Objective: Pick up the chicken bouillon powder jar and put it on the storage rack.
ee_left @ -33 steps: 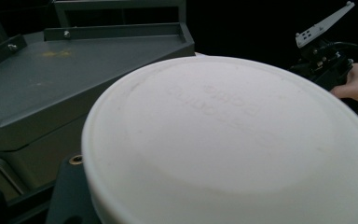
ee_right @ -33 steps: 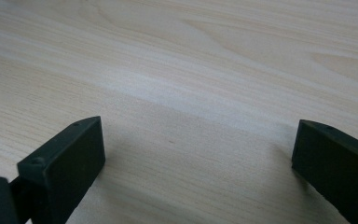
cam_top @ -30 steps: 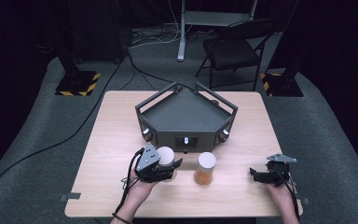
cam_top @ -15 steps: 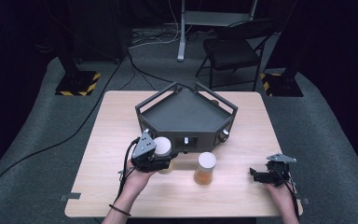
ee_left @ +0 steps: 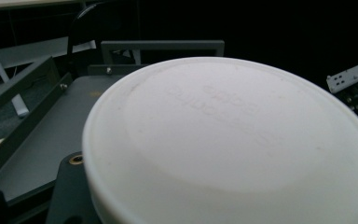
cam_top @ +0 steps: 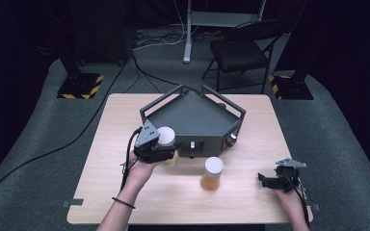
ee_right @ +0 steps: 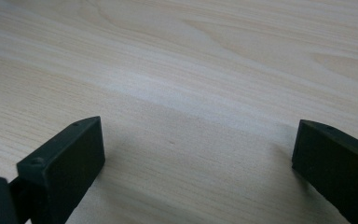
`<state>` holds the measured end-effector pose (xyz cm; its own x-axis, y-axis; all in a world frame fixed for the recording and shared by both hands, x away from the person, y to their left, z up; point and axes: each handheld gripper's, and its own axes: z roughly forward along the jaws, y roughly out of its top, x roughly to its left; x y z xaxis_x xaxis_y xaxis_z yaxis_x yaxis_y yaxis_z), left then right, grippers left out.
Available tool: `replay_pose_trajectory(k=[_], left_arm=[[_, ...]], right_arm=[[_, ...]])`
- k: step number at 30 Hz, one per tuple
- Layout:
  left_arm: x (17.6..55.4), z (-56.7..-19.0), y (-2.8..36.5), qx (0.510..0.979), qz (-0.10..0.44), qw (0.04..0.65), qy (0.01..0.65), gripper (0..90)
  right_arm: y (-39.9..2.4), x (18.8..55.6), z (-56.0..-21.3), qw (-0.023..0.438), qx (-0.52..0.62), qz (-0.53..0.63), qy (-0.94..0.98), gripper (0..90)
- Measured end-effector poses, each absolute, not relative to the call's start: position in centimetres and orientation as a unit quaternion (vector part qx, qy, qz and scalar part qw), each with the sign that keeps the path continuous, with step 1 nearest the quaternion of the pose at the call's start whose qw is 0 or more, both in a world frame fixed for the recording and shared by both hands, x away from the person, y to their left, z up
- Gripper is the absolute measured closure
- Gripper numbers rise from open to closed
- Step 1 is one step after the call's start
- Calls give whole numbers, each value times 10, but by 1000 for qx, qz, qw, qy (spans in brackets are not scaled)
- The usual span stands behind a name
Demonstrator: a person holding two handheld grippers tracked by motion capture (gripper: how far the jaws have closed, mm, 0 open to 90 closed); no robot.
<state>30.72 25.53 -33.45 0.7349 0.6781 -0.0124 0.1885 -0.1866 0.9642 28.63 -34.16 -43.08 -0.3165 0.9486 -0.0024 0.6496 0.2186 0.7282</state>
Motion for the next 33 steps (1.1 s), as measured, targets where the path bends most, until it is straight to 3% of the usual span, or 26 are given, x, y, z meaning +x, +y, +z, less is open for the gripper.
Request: replay_pose_trajectory(k=[18, 33], left_arm=[[338, -298, 248, 734, 234, 564, 297, 366], [364, -293, 237, 719, 250, 561, 325, 366]], right_arm=[[-342, 286, -431, 233, 536, 321, 745, 13], [-342, 286, -431, 233, 536, 321, 745, 12]])
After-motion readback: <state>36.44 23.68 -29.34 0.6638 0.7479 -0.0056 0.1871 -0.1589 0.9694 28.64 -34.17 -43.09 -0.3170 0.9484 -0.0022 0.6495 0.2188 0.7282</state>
